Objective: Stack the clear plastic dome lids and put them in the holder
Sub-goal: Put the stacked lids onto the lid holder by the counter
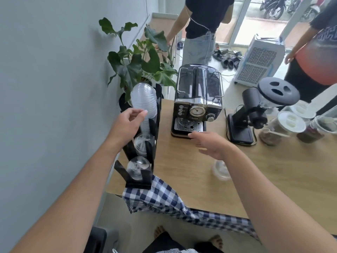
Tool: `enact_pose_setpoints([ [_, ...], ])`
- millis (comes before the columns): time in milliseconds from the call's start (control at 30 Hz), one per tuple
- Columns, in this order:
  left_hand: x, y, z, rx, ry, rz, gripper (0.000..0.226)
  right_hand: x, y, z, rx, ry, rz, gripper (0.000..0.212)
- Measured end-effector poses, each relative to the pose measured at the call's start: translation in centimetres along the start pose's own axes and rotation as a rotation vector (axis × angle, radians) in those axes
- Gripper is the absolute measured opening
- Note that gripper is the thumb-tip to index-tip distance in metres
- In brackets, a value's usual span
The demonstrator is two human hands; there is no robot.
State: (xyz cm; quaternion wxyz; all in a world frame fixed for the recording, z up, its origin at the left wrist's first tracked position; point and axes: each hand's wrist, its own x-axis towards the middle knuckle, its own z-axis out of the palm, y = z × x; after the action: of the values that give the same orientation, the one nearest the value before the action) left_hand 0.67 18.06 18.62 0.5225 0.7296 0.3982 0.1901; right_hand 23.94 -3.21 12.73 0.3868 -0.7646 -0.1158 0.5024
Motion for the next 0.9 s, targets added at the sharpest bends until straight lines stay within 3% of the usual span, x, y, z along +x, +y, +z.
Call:
enact_pose_setpoints([
  [167, -0.2, 2.7, 6.2, -0.070, -0.220, -0.003, 0.027, -0.8, 3.1, -5.5, 0.050, 0.092, -0.024, 0.047],
  [300, -0.2, 2.3, 12.8, -0.015, -0.409, -0.107, 0.031, -1.3, 6.2, -8.8, 0.060, 0.202, 0.003, 0.044],
  [467, 0.0, -1.2, 20.9, 0.088, -0.539, -0.295, 0.064, -1.4, 10.8, -11.0, 0.116, 0.281, 0.107, 0.068],
  [567, -0.5, -3.4, 24.7, 0.099, -0.592, -0.427, 0.077, -1.7, 12.8, -11.7, 0.153, 0.226, 0.197, 0.092],
  [733, -1.9, -5.2, 29.3, 0.034, -0.650, -0.529, 0.087, -0.8, 15.6, -12.2, 0.191, 0.129, 0.258, 0.114],
  [900, -2.6, -6.7, 32.3, -0.021, -0.674, -0.573, 0.106, 0.6, 17.2, -12.4, 0.258, 0.137, 0.239, 0.111],
])
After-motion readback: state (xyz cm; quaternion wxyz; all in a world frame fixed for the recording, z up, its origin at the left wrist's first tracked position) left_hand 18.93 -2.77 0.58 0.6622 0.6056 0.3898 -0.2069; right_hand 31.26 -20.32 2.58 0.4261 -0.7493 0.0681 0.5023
